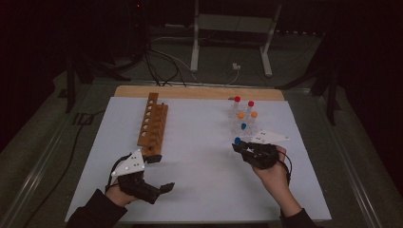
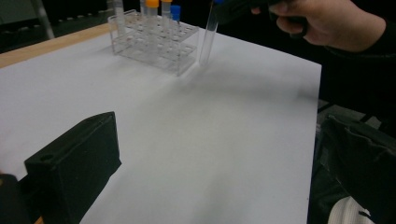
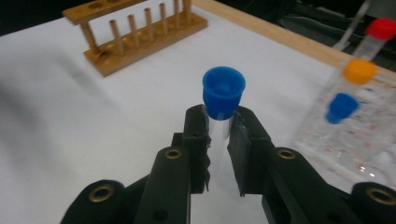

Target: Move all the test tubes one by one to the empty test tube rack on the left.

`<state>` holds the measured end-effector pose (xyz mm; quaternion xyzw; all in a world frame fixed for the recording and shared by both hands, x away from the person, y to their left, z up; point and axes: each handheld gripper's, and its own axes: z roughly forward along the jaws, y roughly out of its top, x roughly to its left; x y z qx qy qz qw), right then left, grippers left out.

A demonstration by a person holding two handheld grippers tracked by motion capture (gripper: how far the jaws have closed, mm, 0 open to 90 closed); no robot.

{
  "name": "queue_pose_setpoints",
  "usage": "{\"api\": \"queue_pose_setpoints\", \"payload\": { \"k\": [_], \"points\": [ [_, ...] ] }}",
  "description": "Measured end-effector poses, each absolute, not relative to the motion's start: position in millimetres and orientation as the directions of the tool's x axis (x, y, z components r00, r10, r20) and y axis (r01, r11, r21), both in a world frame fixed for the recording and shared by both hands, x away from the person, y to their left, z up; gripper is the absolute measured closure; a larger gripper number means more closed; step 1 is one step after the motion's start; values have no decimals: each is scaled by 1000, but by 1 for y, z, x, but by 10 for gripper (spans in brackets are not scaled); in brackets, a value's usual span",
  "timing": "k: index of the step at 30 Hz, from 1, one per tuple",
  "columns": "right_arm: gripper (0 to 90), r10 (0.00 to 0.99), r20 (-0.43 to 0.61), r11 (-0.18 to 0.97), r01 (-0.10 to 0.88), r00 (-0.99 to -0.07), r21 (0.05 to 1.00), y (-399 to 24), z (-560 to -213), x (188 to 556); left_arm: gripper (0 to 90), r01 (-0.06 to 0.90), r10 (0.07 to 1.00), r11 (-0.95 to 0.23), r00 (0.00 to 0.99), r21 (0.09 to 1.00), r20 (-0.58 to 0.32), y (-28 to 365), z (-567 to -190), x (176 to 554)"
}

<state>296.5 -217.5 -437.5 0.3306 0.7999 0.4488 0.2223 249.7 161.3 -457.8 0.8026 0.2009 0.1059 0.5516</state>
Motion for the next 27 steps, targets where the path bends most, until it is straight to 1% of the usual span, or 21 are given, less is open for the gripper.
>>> {"api": "queue_pose_setpoints", "payload": {
  "k": [16, 21, 25, 26, 27],
  "points": [
    [765, 651, -62, 430, 300, -756, 851, -190, -447, 282, 74, 164, 394, -314, 919, 935, -29, 116, -440, 273],
    [765, 634, -65, 443, 294, -771, 847, -185, -448, 279, 150, 146, 379, -313, 925, 938, -18, 102, -437, 277],
    [765, 622, -69, 455, 289, -780, 842, -182, -450, 277, 176, 138, 366, -316, 931, 939, -14, 92, -434, 281],
    [765, 620, -64, 454, 291, -782, 842, -181, -450, 277, 203, 133, 365, -316, 931, 939, -9, 90, -433, 281],
    [765, 617, -68, 458, 287, -784, 841, -179, -451, 277, 212, 130, 362, -317, 932, 939, -7, 88, -432, 282]
  ]
}}
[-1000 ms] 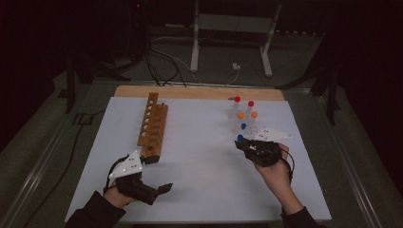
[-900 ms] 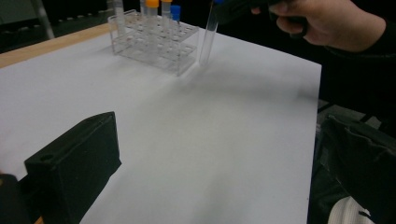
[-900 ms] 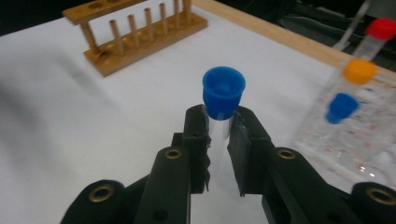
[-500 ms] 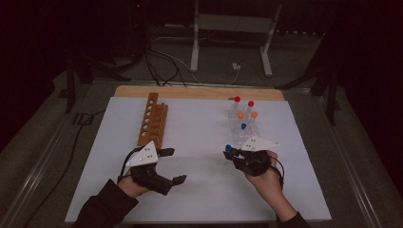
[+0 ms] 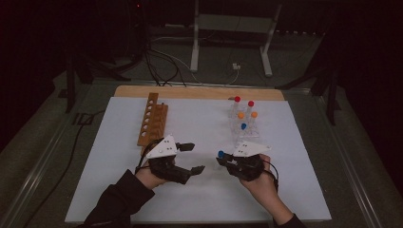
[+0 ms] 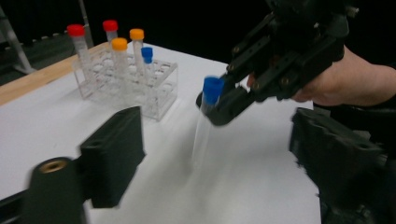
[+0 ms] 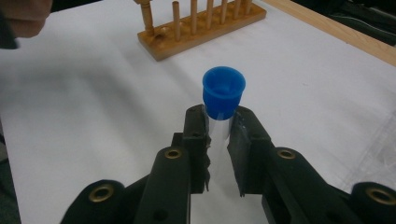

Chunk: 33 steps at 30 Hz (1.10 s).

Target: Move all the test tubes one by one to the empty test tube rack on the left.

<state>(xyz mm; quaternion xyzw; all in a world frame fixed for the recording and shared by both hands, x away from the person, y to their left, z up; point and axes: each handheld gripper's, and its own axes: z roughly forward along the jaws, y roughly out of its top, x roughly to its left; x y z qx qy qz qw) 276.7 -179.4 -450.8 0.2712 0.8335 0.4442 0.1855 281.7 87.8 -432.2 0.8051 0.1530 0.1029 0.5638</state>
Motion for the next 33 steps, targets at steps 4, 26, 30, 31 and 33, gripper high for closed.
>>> {"api": "queue_pose_setpoints", "payload": {
  "k": [4, 26, 30, 31, 33],
  "points": [
    [766, 608, -69, 464, 284, -791, 839, -176, -451, 275, 280, 119, 360, -323, 933, 939, 6, 79, -430, 284],
    [765, 602, -71, 464, 276, -795, 842, -175, -448, 272, 635, 83, 333, -358, 942, 930, 44, 35, -431, 297],
    [765, 603, -74, 463, 272, -795, 843, -176, -448, 272, 706, 80, 340, -373, 939, 924, 56, 31, -433, 298],
    [765, 605, -73, 461, 273, -793, 845, -176, -447, 272, 723, 77, 336, -376, 940, 923, 58, 31, -434, 298],
    [765, 605, -73, 460, 273, -793, 845, -176, -447, 272, 740, 82, 339, -383, 939, 920, 57, 31, -435, 298]
  ]
}}
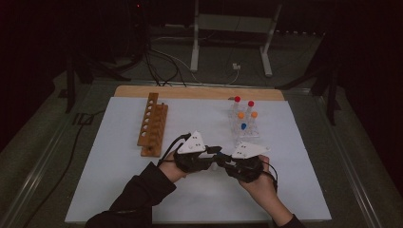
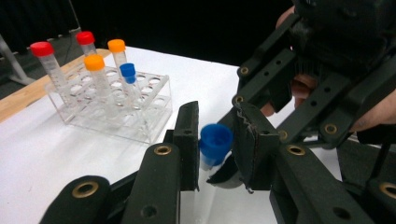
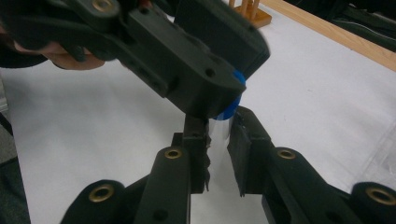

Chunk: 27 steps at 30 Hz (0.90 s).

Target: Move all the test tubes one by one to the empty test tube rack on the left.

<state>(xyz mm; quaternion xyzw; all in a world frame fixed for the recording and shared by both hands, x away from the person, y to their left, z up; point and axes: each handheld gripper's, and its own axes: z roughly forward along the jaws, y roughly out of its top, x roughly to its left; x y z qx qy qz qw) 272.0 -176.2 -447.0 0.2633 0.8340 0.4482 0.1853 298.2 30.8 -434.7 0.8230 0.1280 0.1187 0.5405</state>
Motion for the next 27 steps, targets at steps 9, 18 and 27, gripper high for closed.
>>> {"api": "queue_pose_setpoints", "payload": {
  "k": [9, 18, 27],
  "points": [
    [764, 610, -77, 458, 272, -788, 846, -176, -447, 272, 775, 63, 345, -396, 935, 916, 84, 30, -434, 297],
    [535, 617, -60, 415, 260, -784, 872, -180, -448, 272, 776, 71, 380, -380, 921, 922, 86, 42, -427, 301],
    [210, 664, -9, 346, 297, -747, 890, -190, -448, 272, 777, 96, 441, -375, 893, 922, 86, 69, -416, 309]
  ]
}}
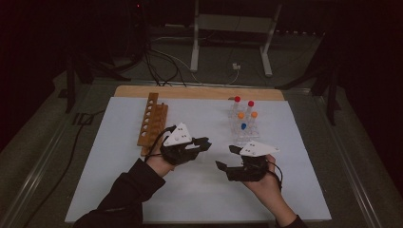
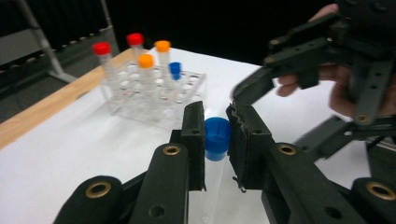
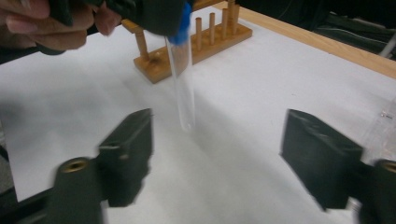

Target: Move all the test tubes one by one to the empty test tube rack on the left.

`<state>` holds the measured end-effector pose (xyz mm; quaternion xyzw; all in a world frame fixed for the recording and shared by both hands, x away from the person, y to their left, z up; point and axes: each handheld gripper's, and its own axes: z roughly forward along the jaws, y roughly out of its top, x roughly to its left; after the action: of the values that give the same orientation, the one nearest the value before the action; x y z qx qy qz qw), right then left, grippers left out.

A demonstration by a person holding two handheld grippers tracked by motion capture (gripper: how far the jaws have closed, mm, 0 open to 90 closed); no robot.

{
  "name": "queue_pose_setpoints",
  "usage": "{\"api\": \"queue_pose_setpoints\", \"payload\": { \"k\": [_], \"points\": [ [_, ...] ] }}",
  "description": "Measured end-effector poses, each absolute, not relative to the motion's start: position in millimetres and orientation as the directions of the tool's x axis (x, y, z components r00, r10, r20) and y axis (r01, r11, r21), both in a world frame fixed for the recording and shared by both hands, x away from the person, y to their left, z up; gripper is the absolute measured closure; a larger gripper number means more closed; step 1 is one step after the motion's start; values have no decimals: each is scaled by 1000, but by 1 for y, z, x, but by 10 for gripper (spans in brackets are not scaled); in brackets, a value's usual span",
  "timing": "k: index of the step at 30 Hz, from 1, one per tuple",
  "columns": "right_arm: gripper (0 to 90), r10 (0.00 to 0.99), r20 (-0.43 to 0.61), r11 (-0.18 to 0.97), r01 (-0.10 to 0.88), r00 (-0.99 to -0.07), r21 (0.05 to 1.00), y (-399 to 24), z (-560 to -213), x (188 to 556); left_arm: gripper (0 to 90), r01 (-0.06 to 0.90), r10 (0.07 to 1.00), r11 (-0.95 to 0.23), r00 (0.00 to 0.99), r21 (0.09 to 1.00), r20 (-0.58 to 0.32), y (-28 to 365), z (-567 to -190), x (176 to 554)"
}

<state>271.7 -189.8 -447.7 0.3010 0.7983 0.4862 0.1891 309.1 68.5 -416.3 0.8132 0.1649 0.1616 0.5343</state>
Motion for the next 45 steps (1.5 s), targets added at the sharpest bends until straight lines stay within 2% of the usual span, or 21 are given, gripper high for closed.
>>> {"api": "queue_pose_setpoints", "payload": {
  "k": [9, 12, 17, 35, 45],
  "points": [
    [27, 680, 6, 314, 299, -733, 901, -191, -450, 269, 777, 101, 506, -371, 855, 923, 110, 95, -401, 322],
    [0, 656, 13, 315, 290, -754, 904, -193, -450, 269, 777, 107, 529, -368, 841, 924, 113, 103, -395, 328],
    [0, 639, 36, 300, 292, -768, 908, -196, -449, 269, 777, 116, 563, -362, 818, 925, 118, 115, -387, 340],
    [0, 645, 15, 303, 274, -764, 913, -198, -448, 269, 778, 161, 678, -302, 729, 940, 93, 153, -371, 384],
    [0, 646, 15, 309, 279, -763, 909, -199, -449, 270, 777, 180, 760, -257, 645, 949, 84, 179, -364, 414]
  ]
}}
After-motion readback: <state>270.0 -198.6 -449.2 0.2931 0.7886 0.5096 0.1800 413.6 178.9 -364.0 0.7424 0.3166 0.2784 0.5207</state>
